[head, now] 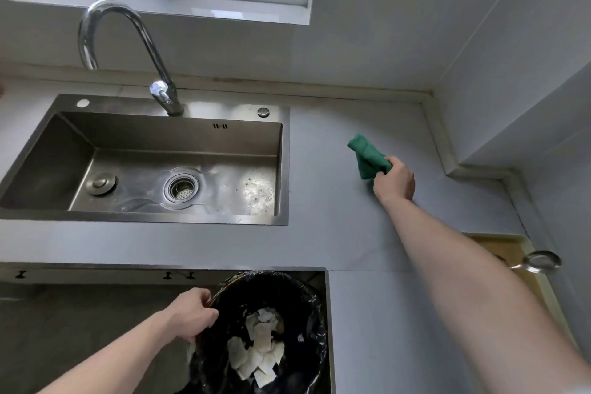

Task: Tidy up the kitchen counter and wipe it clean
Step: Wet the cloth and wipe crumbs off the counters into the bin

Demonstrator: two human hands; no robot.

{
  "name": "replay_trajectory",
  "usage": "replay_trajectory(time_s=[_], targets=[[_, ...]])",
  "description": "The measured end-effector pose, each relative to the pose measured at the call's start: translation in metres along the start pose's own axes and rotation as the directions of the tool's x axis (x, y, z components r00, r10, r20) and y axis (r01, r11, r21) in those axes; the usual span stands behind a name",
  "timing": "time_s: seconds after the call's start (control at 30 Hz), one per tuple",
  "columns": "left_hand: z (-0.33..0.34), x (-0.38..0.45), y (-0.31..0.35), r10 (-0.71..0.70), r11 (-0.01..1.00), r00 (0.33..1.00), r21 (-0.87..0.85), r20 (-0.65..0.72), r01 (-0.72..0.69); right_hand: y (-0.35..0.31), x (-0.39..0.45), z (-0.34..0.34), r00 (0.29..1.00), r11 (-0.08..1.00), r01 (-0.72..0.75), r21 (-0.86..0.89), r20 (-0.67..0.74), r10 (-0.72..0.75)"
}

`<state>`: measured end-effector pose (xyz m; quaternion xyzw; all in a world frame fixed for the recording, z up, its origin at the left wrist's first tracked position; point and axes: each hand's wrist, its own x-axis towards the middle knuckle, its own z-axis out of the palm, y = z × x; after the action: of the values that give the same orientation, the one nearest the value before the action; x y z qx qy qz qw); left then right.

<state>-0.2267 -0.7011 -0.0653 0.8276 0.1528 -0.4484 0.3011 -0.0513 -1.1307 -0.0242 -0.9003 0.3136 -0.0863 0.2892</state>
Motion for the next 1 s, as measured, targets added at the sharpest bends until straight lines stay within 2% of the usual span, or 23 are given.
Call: replay_trajectory(time_s=[0.2, 0.4, 0.5, 0.57, 0.77, 1.0], targets=[[-0.005, 0.018, 0.005, 0.036, 0.996, 0.999, 0.088, -0.022, -0.034, 0.004, 0.076, 0.027, 0.997, 0.997, -0.050, -0.055, -0.067, 0.047], [-0.008, 0.025, 0.001, 0.053, 0.995, 0.998, 0.092, -0.034, -0.049, 0.021, 0.106, 0.071, 0.993, 0.976, -0.019, -0.218, 0.108, 0.043], [-0.003, 0.025, -0.006, 0.030, 0.997, 0.999, 0.073, -0.020, -0.028, 0.032, 0.095, 0.084, 0.983, 0.939, 0.124, -0.321, 0.170, -0.071], [-0.001, 0.025, -0.005, 0.014, 0.998, 1.000, 0.053, -0.011, -0.014, 0.037, 0.084, 0.079, 0.971, 0.929, 0.186, -0.320, 0.202, -0.124], [-0.001, 0.019, 0.003, -0.012, 0.993, 1.000, 0.113, -0.029, 0.015, 0.034, 0.022, 0.063, 0.960, 0.936, 0.202, -0.289, 0.249, -0.130], [-0.001, 0.007, 0.011, -0.022, 0.996, 0.999, 0.086, -0.030, 0.025, 0.031, -0.051, 0.051, 0.940, 0.944, 0.185, -0.274, 0.329, -0.088]])
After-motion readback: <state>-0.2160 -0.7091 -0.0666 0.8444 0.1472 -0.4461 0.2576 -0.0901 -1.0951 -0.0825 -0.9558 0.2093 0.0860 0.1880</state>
